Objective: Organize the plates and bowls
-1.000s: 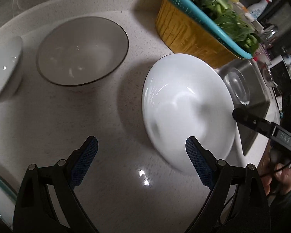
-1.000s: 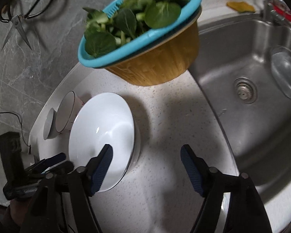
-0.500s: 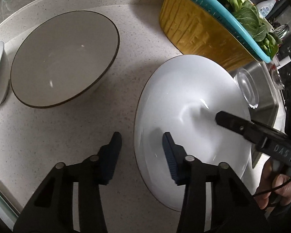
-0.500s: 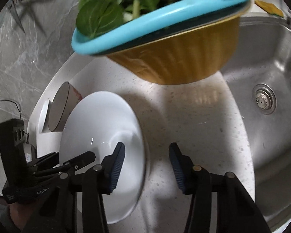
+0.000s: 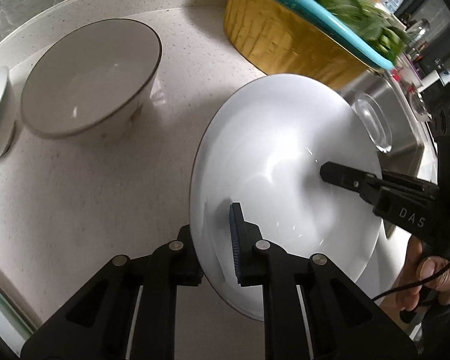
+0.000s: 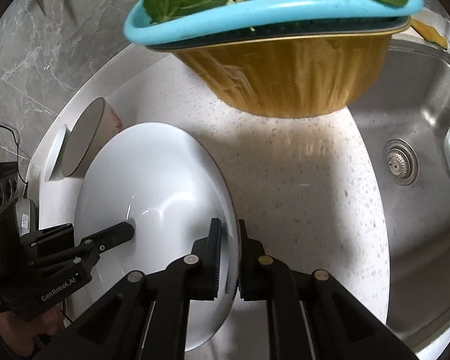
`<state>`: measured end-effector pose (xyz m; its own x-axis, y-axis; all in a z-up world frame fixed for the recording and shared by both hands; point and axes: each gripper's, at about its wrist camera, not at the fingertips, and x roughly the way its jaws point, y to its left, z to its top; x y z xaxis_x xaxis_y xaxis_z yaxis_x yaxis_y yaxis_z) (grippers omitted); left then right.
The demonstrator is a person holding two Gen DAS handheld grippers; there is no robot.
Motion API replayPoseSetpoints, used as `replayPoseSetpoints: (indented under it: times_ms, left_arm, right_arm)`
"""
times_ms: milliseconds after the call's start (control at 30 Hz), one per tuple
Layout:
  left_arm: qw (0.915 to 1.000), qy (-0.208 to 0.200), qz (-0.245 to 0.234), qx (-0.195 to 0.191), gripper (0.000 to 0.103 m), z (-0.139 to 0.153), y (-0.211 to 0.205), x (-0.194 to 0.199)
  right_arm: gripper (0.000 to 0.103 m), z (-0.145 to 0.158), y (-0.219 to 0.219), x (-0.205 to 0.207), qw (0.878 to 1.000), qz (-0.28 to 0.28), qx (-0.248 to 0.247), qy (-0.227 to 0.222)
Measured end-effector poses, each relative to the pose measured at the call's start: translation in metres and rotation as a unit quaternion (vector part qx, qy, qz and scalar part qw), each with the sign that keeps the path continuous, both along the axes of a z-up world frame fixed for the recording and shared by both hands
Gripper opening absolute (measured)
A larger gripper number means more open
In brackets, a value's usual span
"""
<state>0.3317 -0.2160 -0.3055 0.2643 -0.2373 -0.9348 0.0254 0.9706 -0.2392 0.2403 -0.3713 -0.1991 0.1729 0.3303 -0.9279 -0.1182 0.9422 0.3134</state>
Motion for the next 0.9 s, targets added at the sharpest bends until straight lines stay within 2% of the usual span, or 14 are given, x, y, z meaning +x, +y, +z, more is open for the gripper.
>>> replayPoseSetpoints:
  times_ms: [233, 500, 900]
  left_arm:
    - [0.9999, 0.01, -0.006, -0.001, 0.012, 0.01, 0.0, -0.057]
    - [0.9997, 0.024, 0.01, 0.005, 0.012, 0.015, 0.016, -0.097]
    - [0.9981, 0.04, 0.046, 0.01, 0.012, -0.003, 0.043, -0.136]
  right_arm:
    - [0.011, 0.019, 0.01, -0.039, 1.0, 0.013, 0.007, 0.006]
    - [0.011, 0.018, 0.029, -0.075, 0.999, 0.035, 0.02, 0.027]
    - [0.011, 0.003, 0.063, -0.087, 0.996, 0.073, 0.021, 0.043]
